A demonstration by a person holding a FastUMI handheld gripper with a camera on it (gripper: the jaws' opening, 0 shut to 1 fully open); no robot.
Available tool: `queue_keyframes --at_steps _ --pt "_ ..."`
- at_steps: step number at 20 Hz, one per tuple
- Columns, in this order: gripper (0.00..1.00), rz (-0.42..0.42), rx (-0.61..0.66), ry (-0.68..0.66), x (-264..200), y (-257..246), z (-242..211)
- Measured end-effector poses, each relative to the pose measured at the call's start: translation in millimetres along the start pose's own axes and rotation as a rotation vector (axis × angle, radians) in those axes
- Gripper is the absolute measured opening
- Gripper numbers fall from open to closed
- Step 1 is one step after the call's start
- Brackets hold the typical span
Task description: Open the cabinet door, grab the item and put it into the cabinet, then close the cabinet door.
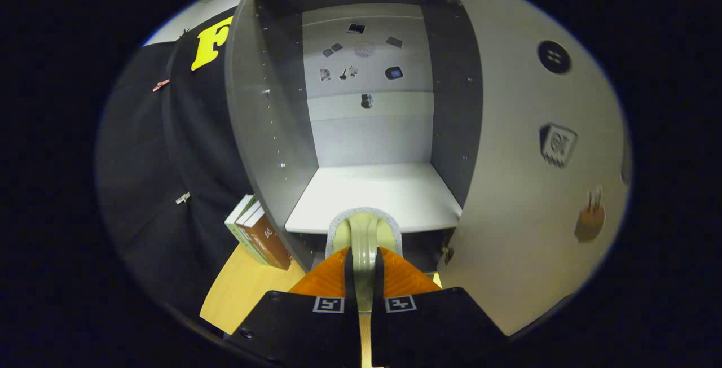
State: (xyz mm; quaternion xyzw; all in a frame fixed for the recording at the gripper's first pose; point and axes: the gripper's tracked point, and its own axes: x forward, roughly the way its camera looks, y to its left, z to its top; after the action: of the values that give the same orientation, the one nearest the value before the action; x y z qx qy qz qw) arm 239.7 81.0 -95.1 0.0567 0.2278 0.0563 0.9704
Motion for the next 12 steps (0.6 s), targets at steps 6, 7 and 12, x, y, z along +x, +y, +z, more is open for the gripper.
queue_keyframes --at_steps 6,7,12 --pt "0.12 -0.013 0.056 0.018 65.0 6.2 42.0" --pt "0.12 -0.019 0.058 0.023 77.9 6.3 42.7" --pt "0.12 -0.043 0.064 0.06 140.4 3.4 32.7"
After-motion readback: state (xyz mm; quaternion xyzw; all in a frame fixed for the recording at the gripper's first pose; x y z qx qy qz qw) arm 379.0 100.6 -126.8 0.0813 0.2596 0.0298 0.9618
